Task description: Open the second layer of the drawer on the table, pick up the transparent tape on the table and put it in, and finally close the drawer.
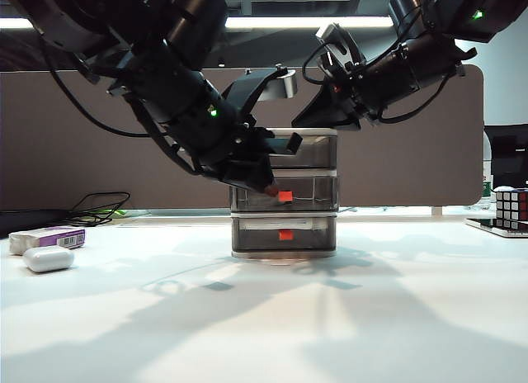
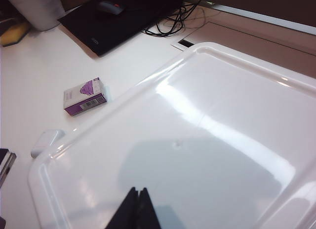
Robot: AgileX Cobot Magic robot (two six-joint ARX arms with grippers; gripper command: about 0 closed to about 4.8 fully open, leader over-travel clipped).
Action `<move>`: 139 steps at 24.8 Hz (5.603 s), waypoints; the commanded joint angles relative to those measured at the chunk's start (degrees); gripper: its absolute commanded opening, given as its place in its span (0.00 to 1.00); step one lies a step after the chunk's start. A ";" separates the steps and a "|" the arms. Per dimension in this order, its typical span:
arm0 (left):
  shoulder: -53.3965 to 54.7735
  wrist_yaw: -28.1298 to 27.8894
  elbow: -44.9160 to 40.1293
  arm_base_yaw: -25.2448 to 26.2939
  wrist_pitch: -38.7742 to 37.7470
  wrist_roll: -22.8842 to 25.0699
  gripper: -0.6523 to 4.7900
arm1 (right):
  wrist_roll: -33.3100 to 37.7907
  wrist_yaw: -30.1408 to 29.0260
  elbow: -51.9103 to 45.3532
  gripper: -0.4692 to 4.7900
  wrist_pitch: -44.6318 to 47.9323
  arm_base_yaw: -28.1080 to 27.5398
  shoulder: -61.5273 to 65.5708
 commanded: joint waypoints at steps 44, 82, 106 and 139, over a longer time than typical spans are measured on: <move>-83.65 -11.02 -49.59 -2.91 -5.29 -8.87 0.11 | 5.90 19.93 -52.37 0.08 2.97 0.07 -61.55; -85.53 7.52 -54.62 22.62 -2.01 -11.28 0.11 | 7.80 18.58 -75.43 0.08 4.22 -13.42 -91.03; -87.14 13.18 -54.62 36.26 1.88 -11.54 0.11 | 5.90 33.66 -75.43 0.08 -7.52 -14.99 -105.31; -98.60 15.10 -54.60 42.03 -8.90 -14.62 0.11 | 6.34 35.32 -75.43 0.08 -7.58 -15.02 -105.24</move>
